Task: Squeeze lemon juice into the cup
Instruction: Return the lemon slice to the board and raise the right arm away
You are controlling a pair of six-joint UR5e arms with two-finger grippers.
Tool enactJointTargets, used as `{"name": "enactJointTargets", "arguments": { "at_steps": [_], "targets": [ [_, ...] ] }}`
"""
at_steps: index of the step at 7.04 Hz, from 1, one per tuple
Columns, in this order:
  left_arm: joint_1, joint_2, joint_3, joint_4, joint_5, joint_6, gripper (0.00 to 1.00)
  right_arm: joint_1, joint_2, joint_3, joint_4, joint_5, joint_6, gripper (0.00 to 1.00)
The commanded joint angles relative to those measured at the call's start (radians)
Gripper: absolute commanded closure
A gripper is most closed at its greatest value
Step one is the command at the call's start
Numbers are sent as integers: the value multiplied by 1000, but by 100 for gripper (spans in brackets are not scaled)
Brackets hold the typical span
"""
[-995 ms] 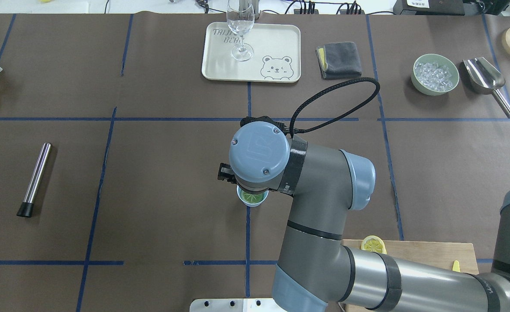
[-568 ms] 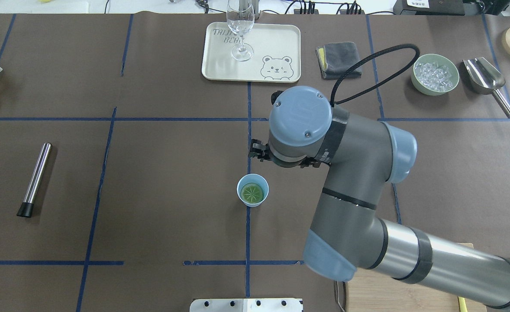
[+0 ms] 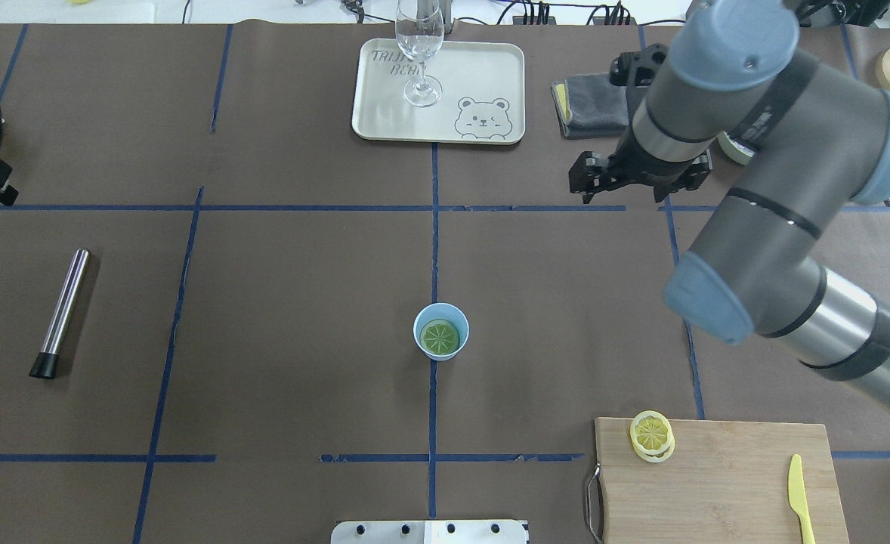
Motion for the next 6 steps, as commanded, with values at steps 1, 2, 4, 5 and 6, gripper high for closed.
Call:
{"name": "enactJointTargets", "arguments": {
  "at_steps": [1,2,4,5,6],
  "targets": [
    [65,-50,101,79,34,7,0,228,-138,47,0,178,-285,0],
    [99,-49,190,31,-47,5,0,341,-201,42,-1,249,-454,0],
    [133,-46,346,-123,-65,-2,0,419,-253,41,-1,309,-546,0],
    [145,-46,403,-180,-65,-4,0,441,-269,42,-1,357,-546,0],
    [150,-46,437,-216,-65,-4,0,450,-277,42,0,368,-547,0]
  ]
}}
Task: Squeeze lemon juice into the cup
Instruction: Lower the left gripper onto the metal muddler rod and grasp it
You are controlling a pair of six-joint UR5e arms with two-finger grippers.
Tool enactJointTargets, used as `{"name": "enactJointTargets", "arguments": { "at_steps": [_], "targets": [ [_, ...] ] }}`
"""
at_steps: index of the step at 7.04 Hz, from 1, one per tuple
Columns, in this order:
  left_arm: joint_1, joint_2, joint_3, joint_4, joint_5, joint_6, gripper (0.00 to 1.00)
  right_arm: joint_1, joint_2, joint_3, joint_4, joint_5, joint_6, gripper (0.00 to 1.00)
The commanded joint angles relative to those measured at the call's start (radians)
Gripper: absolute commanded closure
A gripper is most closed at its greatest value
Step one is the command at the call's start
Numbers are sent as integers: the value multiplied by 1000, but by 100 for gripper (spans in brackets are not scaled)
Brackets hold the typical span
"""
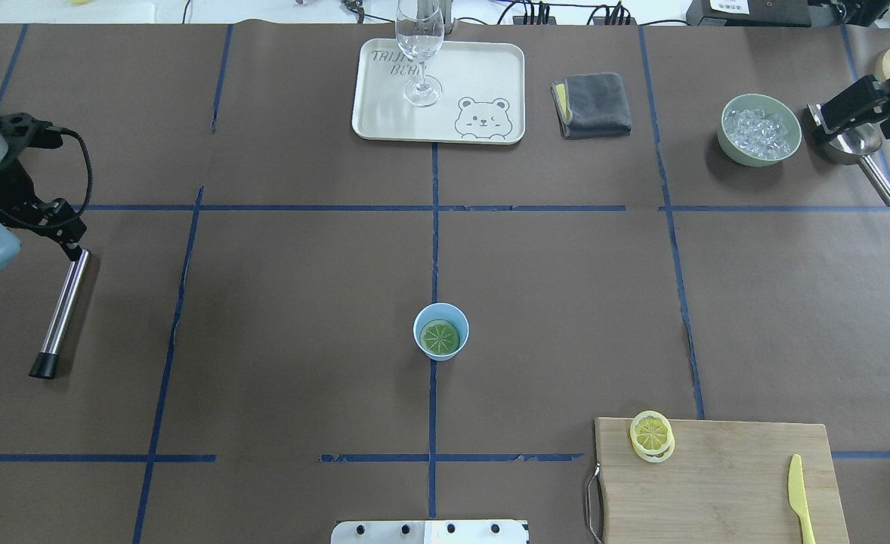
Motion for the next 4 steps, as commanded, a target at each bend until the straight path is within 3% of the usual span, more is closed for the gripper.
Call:
{"name": "enactJointTargets", "arguments": {
  "at_steps": [1,4],
  "targets": [
    [22,2,66,-64,-1,-1,0,21,-18,1,9,27,-7,0],
    [65,2,95,-139,-1,-64,0,29,-21,1,16,27,-7,0]
  ]
}}
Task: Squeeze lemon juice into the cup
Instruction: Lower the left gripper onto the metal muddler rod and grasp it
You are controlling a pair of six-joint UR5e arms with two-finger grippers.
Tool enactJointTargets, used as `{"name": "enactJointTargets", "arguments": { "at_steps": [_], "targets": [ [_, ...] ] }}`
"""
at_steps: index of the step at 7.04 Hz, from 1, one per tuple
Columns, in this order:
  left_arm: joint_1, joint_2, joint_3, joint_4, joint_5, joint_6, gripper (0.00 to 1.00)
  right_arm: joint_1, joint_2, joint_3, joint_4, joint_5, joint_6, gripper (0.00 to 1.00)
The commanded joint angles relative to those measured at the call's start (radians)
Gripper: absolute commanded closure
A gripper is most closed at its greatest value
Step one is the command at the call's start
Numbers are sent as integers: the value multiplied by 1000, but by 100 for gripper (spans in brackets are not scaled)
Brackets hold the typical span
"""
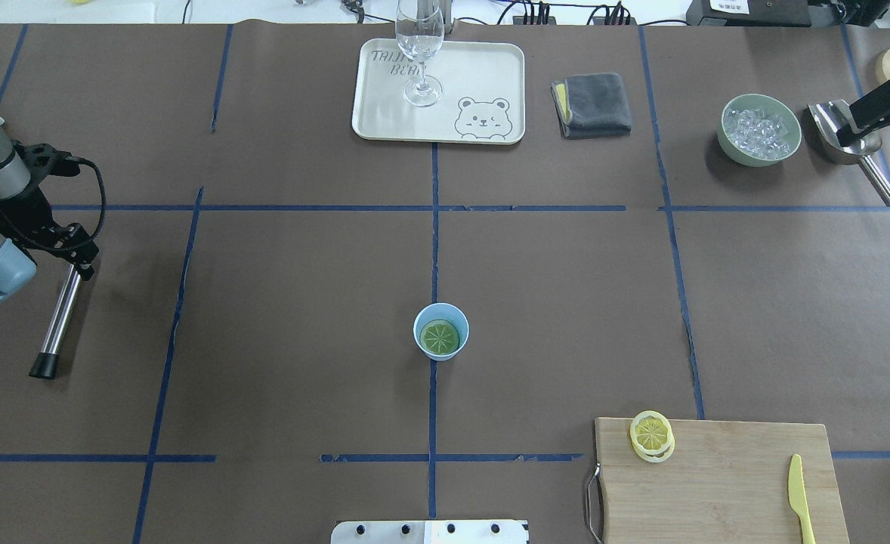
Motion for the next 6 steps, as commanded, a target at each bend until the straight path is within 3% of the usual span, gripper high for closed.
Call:
{"name": "enactJointTargets", "arguments": {
  "at_steps": [1,3,4,5,6],
  "targets": [
    [22,-1,2,-33,0,-59,4,7,1,0,5,0,0,0],
    [22,0,0,-33,2,-64,68,8,2,0,5,0,0,0],
    [22,0,-1,-33,3,-61,92,8,2,0,5,0,0,0],
    [22,2,-11,-30,5,-58,100,8,4,-1,5,0,1,0],
    [19,5,-46,-25,9,-61,100,8,2,-1,5,1,1,0]
  ]
}}
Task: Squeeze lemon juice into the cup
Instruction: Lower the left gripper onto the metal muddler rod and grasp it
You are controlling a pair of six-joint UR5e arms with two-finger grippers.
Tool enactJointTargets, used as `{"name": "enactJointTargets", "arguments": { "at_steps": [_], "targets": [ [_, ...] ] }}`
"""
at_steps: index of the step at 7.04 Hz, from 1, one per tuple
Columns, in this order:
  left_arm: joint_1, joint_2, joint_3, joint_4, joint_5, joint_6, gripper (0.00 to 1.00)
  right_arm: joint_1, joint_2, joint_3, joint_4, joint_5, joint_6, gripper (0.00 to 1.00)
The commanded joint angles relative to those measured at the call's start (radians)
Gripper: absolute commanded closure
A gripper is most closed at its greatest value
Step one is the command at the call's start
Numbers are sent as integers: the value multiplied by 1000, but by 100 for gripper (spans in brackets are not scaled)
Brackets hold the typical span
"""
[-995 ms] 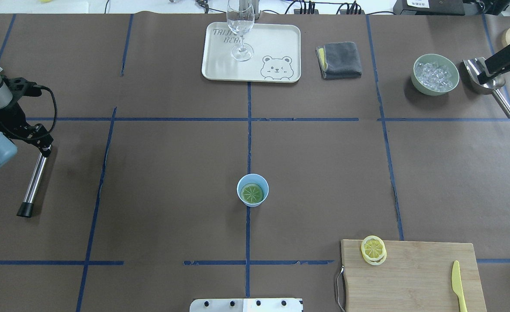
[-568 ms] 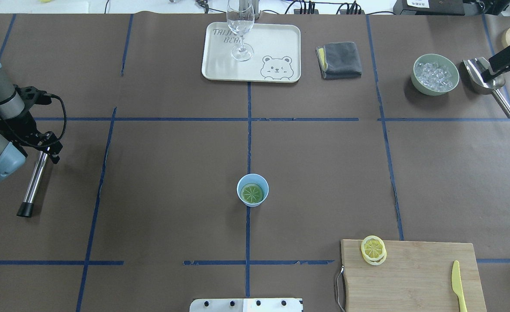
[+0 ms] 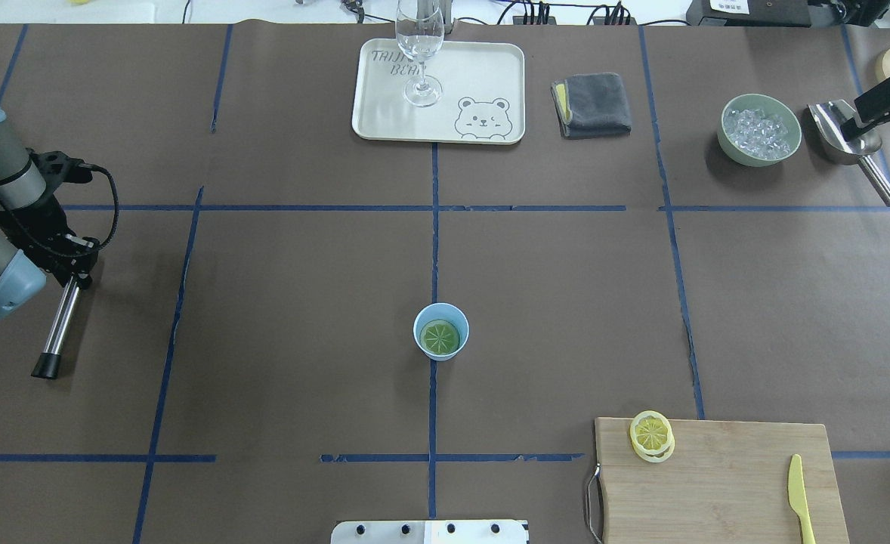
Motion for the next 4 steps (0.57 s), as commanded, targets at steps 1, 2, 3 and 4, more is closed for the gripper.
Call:
{"name": "enactJointTargets", "arguments": {
  "at_steps": [1,2,3,4],
  "targets": [
    [-4,44,-123,26,6,2,100,2,-5,-1,0,1,-4,0],
    [-4,36,-183,29,13,-1,100,3,-10,-2,0,1,-4,0],
    [-7,23,-267,26,61,-1,100,3,-14,1,0,1,-4,0],
    [-10,-23,-356,26,196,-7,100,15,-22,-4,-2,-5,-4,0]
  ]
}}
